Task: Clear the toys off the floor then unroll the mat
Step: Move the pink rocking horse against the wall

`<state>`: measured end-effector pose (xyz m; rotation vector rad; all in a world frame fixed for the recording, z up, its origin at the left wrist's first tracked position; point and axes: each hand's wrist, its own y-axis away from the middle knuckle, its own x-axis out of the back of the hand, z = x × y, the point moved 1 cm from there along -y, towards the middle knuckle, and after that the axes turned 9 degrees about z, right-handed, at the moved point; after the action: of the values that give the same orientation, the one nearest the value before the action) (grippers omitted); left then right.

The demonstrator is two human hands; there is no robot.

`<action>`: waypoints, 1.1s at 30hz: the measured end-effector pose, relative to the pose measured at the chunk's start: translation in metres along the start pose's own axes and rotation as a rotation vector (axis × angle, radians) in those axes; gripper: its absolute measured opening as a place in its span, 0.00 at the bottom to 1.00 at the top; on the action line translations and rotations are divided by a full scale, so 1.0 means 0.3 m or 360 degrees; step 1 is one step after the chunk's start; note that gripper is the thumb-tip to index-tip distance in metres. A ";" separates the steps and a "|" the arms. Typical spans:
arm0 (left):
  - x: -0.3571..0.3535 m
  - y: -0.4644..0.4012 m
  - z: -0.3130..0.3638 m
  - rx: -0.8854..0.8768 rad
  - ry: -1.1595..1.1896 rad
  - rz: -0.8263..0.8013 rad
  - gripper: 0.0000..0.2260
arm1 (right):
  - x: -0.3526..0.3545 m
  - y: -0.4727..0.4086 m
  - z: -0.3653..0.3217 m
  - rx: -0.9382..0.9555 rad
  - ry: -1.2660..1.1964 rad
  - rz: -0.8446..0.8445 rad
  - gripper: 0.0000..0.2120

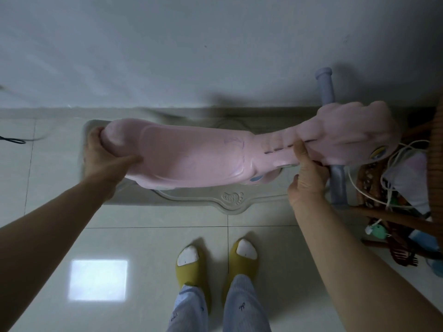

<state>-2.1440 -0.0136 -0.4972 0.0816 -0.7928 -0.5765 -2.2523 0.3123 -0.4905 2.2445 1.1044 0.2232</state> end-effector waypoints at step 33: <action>-0.230 0.081 0.089 -0.0022 -0.0011 -0.0186 0.43 | 0.118 -0.176 -0.134 0.0024 0.0114 0.0164 0.22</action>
<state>-2.1898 0.0466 -0.5163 0.1140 -0.7941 -0.6927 -2.2809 0.3818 -0.4942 2.3255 1.0307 0.3413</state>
